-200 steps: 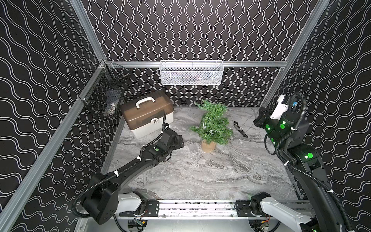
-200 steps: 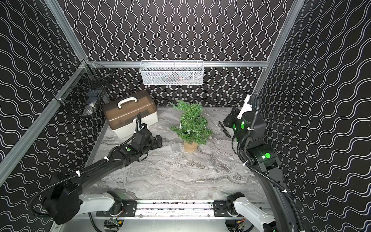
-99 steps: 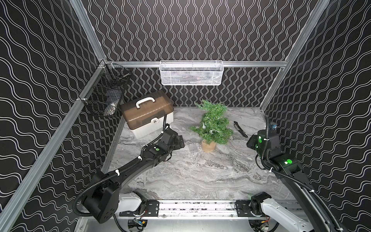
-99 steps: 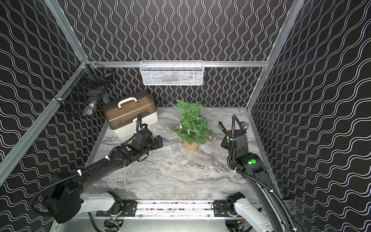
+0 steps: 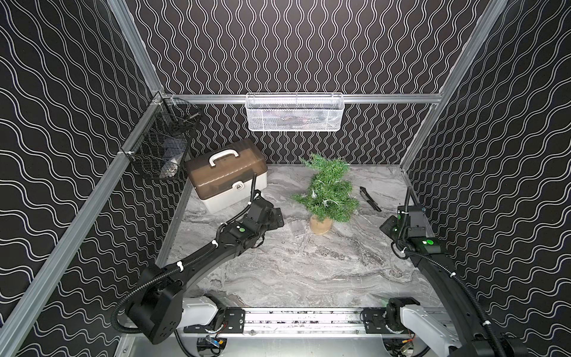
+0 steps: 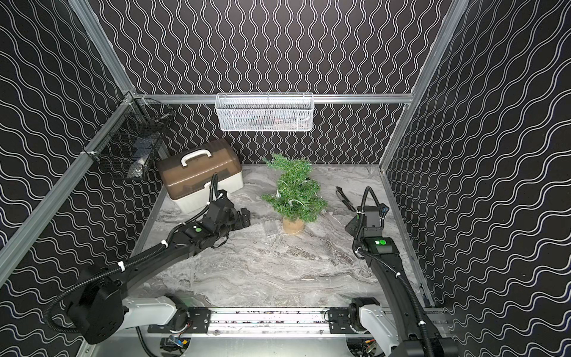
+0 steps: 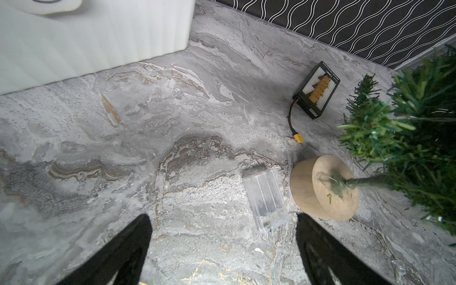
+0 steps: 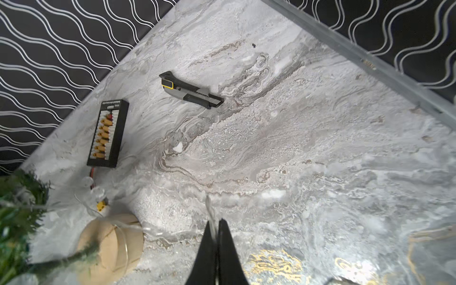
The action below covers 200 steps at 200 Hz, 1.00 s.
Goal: Remove string lights from the small christmas tree
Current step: Place the light string at the center of the board, then pick up the light string from the Christmas tree.
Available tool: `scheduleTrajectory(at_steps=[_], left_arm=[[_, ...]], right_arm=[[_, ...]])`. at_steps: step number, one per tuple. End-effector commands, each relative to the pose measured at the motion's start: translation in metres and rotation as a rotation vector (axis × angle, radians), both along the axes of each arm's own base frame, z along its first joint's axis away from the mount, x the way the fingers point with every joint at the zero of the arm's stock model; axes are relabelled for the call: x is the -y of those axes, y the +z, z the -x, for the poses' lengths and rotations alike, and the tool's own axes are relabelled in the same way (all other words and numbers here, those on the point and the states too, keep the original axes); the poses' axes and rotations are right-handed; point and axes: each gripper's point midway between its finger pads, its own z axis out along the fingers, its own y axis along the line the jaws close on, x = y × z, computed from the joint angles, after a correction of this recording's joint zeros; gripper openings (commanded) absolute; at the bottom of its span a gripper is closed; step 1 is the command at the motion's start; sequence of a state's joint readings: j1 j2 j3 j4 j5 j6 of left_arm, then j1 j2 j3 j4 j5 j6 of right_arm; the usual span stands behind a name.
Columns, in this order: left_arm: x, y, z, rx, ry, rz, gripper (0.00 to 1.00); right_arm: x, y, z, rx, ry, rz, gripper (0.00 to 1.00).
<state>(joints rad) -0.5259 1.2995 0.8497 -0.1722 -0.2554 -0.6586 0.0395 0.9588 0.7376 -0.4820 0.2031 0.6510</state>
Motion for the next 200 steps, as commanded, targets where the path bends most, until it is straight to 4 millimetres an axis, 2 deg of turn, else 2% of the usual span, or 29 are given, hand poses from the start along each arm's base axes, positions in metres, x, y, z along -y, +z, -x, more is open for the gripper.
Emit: scheduleTrajectory(at_steps=[1, 16, 26, 42, 71, 90, 123, 162, 200], left_arm=[[0.003, 0.004, -0.005, 0.019, 0.007, 0.02, 0.95], [0.003, 0.004, -0.005, 0.015, 0.004, 0.019, 0.95], [0.003, 0.005, -0.005, 0.016, 0.003, 0.017, 0.95], [0.003, 0.007, -0.004, 0.019, 0.002, 0.016, 0.95], [0.002, 0.009, -0.004, 0.021, 0.004, 0.015, 0.95], [0.003, 0.009, -0.006, 0.02, 0.003, 0.019, 0.95], [0.007, 0.008, -0.008, 0.017, -0.003, 0.027, 0.94], [0.007, 0.007, -0.007, 0.013, -0.004, 0.026, 0.94], [0.006, 0.008, -0.007, 0.011, -0.008, 0.018, 0.94]], right_arm=[[-0.007, -0.005, -0.011, 0.032, -0.01, -0.131, 0.0], [-0.006, -0.016, -0.015, 0.031, -0.03, -0.195, 0.0], [-0.007, -0.024, -0.017, 0.027, -0.038, -0.222, 0.07], [-0.008, -0.035, -0.02, 0.012, -0.043, -0.24, 0.1], [-0.015, -0.037, -0.03, 0.035, 0.026, -0.229, 0.4], [-0.03, -0.033, -0.042, 0.129, 0.132, -0.255, 0.52], [-0.059, -0.028, -0.056, 0.293, 0.306, -0.26, 0.57], [-0.093, -0.022, -0.068, 0.406, 0.464, -0.124, 0.59], [-0.108, -0.039, -0.094, 0.407, 0.51, -0.076, 0.61]])
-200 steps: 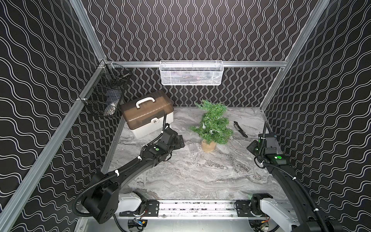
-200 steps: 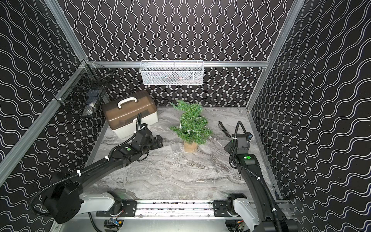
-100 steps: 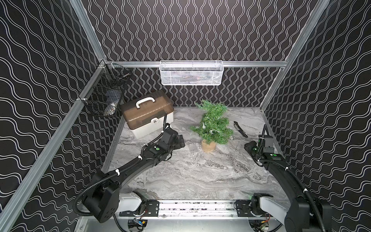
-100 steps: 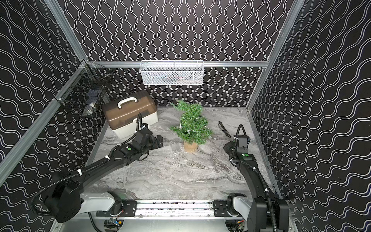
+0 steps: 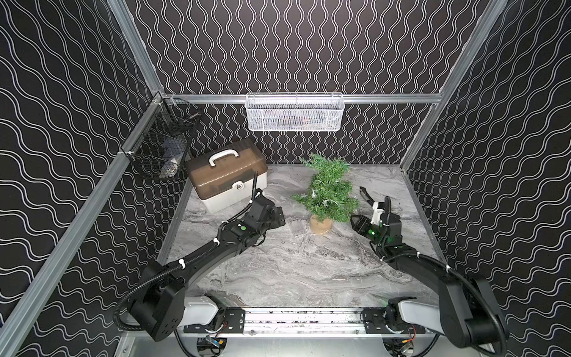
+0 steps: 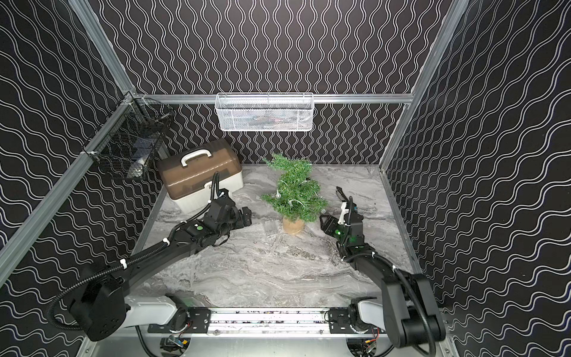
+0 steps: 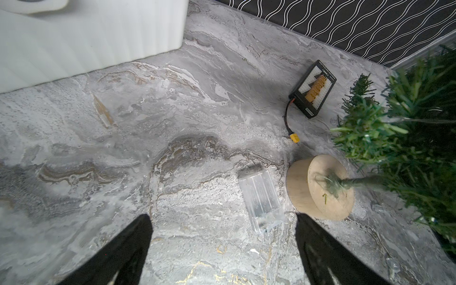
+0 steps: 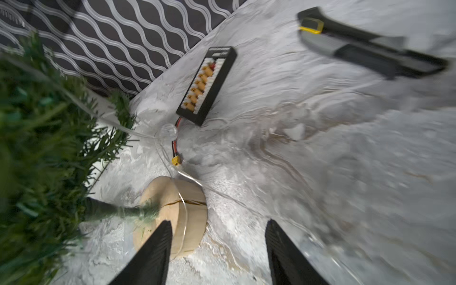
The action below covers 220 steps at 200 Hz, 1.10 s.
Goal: Remove string lights from the small christmas tree
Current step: Pick up the light string from the Christmas tree.
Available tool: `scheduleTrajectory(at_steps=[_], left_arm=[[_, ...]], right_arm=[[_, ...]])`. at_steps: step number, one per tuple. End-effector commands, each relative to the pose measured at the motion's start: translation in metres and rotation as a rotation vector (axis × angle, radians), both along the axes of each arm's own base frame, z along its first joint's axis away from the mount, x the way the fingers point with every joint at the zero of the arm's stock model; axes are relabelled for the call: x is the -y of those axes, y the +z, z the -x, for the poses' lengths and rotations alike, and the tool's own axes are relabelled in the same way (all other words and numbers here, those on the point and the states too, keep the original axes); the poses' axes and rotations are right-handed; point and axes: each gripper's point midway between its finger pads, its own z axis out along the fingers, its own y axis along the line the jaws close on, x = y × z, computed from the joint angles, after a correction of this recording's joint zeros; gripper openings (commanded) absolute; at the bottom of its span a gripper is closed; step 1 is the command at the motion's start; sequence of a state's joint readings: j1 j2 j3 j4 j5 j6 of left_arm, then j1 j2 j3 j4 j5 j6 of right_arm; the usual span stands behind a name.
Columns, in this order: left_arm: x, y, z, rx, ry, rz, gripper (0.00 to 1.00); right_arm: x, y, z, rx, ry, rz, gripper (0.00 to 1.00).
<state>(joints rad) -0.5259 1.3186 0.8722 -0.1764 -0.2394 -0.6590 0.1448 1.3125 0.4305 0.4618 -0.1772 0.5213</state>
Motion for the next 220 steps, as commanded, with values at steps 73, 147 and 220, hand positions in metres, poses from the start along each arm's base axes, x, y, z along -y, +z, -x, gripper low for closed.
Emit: scheduleTrajectory(at_steps=[73, 147, 220], left_arm=[[-0.007, 0.01, -0.002, 0.031, 0.021, -0.027, 0.95], [-0.002, 0.002, -0.004, 0.014, 0.012, -0.017, 0.95], [-0.004, 0.004, -0.004, 0.018, 0.016, -0.022, 0.95]], right_arm=[[-0.01, 0.017, -0.037, 0.171, 0.002, 0.038, 0.61], [-0.019, 0.015, -0.037, 0.157, 0.053, 0.034, 0.61], [-0.035, -0.008, -0.067, 0.127, 0.052, -0.003, 0.59]])
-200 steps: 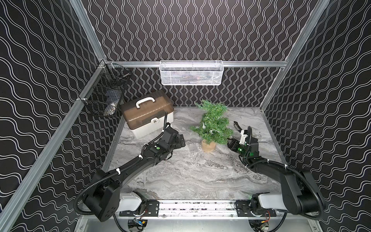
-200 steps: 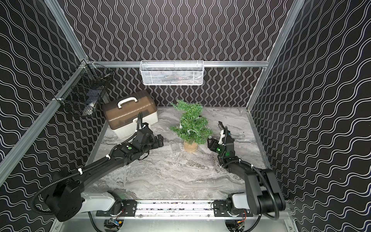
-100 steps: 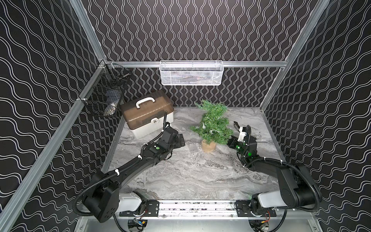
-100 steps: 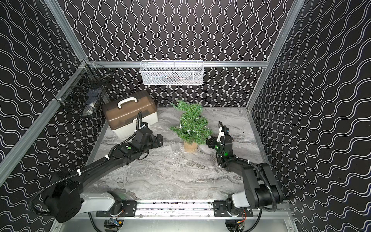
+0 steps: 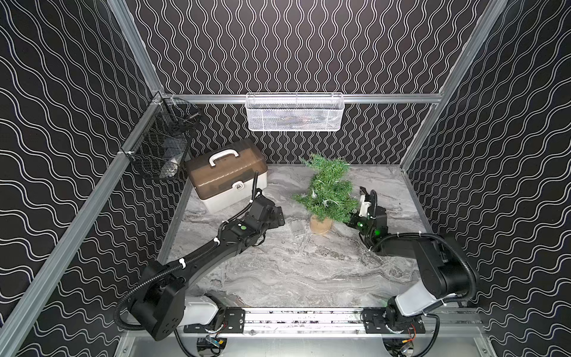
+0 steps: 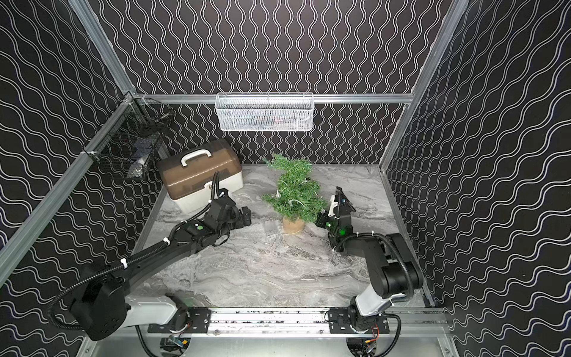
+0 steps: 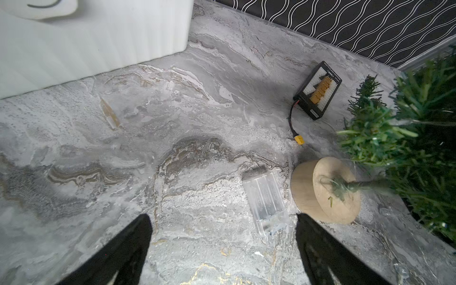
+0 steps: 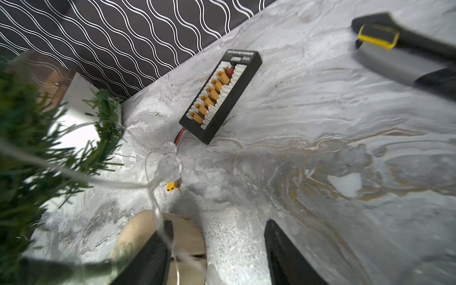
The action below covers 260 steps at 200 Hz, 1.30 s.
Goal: Remove string lights from the small christmas tree
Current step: Pick up the light string from the Christmas tree.
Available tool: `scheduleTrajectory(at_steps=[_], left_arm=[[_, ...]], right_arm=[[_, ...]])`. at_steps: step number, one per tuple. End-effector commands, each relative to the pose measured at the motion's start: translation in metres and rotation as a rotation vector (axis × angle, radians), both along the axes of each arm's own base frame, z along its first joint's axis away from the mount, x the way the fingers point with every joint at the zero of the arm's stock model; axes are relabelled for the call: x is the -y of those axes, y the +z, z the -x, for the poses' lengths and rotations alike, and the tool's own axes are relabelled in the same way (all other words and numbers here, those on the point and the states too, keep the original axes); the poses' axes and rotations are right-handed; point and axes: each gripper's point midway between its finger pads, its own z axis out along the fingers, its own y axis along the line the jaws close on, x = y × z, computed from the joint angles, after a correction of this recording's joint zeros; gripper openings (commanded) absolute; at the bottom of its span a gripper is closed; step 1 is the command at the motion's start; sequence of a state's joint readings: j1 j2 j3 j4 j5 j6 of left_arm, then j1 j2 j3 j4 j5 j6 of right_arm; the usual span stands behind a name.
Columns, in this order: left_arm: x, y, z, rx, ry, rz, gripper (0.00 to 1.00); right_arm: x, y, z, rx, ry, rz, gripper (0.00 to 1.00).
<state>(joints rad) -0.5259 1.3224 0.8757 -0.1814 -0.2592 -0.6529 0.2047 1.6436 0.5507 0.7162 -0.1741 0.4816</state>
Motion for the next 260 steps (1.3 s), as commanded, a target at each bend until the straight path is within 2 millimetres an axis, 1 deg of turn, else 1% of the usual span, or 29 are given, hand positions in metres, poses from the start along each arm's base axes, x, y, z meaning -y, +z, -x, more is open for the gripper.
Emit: scheduleTrajectory(at_steps=[1, 12, 23, 44, 56, 73, 83, 120, 168, 191, 219, 240, 260], left_arm=[[-0.001, 0.003, -0.003, 0.014, 0.006, -0.004, 0.95], [-0.001, 0.005, -0.003, 0.016, 0.004, -0.006, 0.95], [-0.001, 0.005, -0.002, 0.016, 0.005, -0.009, 0.95], [-0.004, 0.007, -0.001, 0.02, 0.011, -0.016, 0.95], [-0.005, 0.007, -0.001, 0.021, 0.014, -0.02, 0.95], [-0.005, 0.007, -0.001, 0.021, 0.015, -0.018, 0.95], [-0.004, 0.006, -0.001, 0.019, 0.012, -0.017, 0.95], [-0.001, 0.005, -0.004, 0.014, 0.006, -0.008, 0.95], [-0.002, 0.003, -0.002, 0.014, 0.009, -0.008, 0.95], [-0.001, 0.003, -0.002, 0.013, 0.007, -0.001, 0.95], [-0.001, 0.004, -0.002, 0.016, 0.008, 0.001, 0.95], [-0.001, 0.004, -0.001, 0.017, 0.008, 0.004, 0.95], [0.0, 0.003, -0.002, 0.016, 0.006, 0.006, 0.95]], right_arm=[[-0.003, 0.013, -0.018, 0.069, -0.023, -0.033, 0.59], [0.002, 0.014, -0.025, 0.085, -0.056, -0.028, 0.55], [0.007, 0.016, -0.03, 0.095, -0.086, -0.022, 0.47], [0.019, 0.02, -0.037, 0.097, -0.139, 0.006, 0.21], [0.026, 0.024, -0.04, 0.098, -0.165, 0.016, 0.1], [0.036, 0.033, -0.041, 0.105, -0.201, 0.034, 0.05], [0.043, 0.039, -0.041, 0.112, -0.228, 0.051, 0.0], [0.062, 0.07, -0.042, 0.143, -0.307, 0.103, 0.0], [0.077, 0.124, -0.045, 0.192, -0.392, 0.126, 0.0], [0.074, 0.154, -0.049, 0.227, -0.384, 0.113, 0.0], [0.068, 0.184, -0.052, 0.248, -0.347, 0.121, 0.0], [0.063, 0.205, -0.049, 0.274, -0.314, 0.12, 0.0], [0.054, 0.23, -0.042, 0.311, -0.269, 0.114, 0.0]])
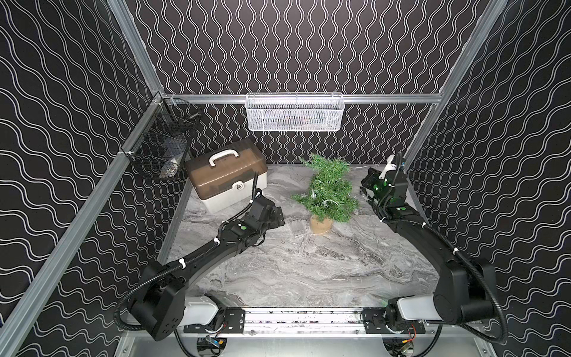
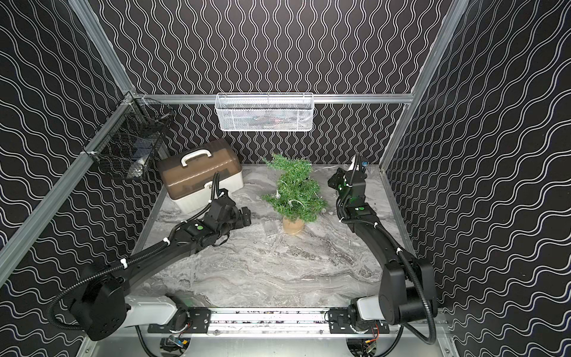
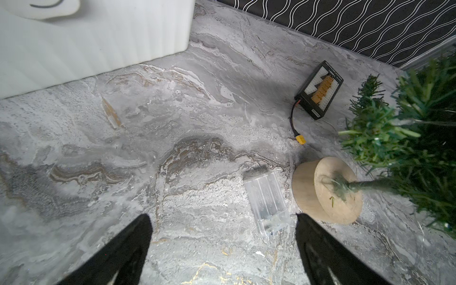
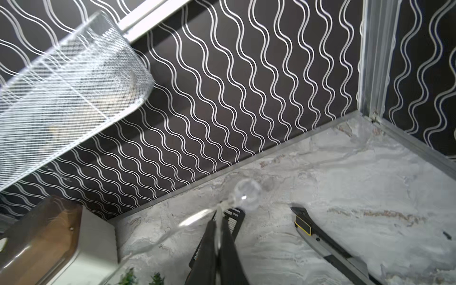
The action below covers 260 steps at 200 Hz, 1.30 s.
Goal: Remove string lights from the small christmas tree
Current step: Pick up the light string from the Christmas tree, then remove the light string from the Christmas tree.
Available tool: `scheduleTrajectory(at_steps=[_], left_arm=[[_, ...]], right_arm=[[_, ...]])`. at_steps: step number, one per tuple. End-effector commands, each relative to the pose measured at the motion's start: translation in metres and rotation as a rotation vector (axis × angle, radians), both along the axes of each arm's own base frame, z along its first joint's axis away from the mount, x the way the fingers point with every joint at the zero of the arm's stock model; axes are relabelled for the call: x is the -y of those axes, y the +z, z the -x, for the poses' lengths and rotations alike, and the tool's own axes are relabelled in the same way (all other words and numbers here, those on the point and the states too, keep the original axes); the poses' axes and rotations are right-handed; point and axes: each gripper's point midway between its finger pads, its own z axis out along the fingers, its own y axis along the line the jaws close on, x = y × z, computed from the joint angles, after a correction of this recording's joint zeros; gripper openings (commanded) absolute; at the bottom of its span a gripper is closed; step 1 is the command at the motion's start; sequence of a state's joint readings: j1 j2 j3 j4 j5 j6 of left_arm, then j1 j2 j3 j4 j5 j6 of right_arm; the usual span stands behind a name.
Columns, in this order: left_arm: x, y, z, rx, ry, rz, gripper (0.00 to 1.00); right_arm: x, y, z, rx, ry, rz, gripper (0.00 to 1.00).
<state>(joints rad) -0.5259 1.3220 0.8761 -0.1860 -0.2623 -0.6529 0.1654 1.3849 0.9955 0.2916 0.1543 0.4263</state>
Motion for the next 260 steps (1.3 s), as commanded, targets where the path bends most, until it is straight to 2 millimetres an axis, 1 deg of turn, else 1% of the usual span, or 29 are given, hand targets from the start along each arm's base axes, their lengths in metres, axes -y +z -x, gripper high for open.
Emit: scheduleTrajectory(at_steps=[1, 30, 62, 111, 152, 168, 192, 219, 242, 260], left_arm=[[0.001, 0.003, -0.003, 0.018, 0.003, 0.01, 0.95], [0.003, 0.003, -0.004, 0.016, -0.001, 0.017, 0.95], [0.003, 0.002, -0.005, 0.015, -0.001, 0.015, 0.95], [0.005, 0.001, -0.007, 0.012, -0.005, 0.012, 0.95], [0.004, 0.002, -0.007, 0.017, -0.004, 0.004, 0.95], [0.004, 0.0, -0.008, 0.014, -0.004, 0.007, 0.95], [0.005, -0.002, -0.008, 0.008, -0.005, 0.009, 0.95], [0.005, -0.003, -0.008, 0.009, -0.002, 0.01, 0.95], [0.004, -0.003, -0.007, 0.009, -0.002, 0.012, 0.95], [0.003, -0.002, -0.006, 0.011, 0.0, 0.01, 0.95]], right_arm=[[-0.012, 0.018, 0.009, 0.005, 0.065, 0.023, 0.0], [-0.018, 0.048, 0.027, 0.051, 0.087, 0.043, 0.0], [-0.012, 0.068, 0.05, 0.088, 0.076, 0.064, 0.0], [0.012, 0.072, 0.08, 0.102, -0.028, 0.078, 0.0], [0.036, 0.065, 0.11, 0.101, -0.134, 0.056, 0.0], [0.044, 0.069, 0.12, 0.118, -0.168, 0.058, 0.0], [0.043, 0.076, 0.125, 0.112, -0.162, 0.059, 0.0], [0.036, 0.086, 0.117, 0.096, -0.126, 0.057, 0.0], [0.028, 0.104, 0.11, 0.127, -0.09, 0.043, 0.0], [0.028, 0.118, 0.111, 0.147, -0.088, 0.026, 0.0]])
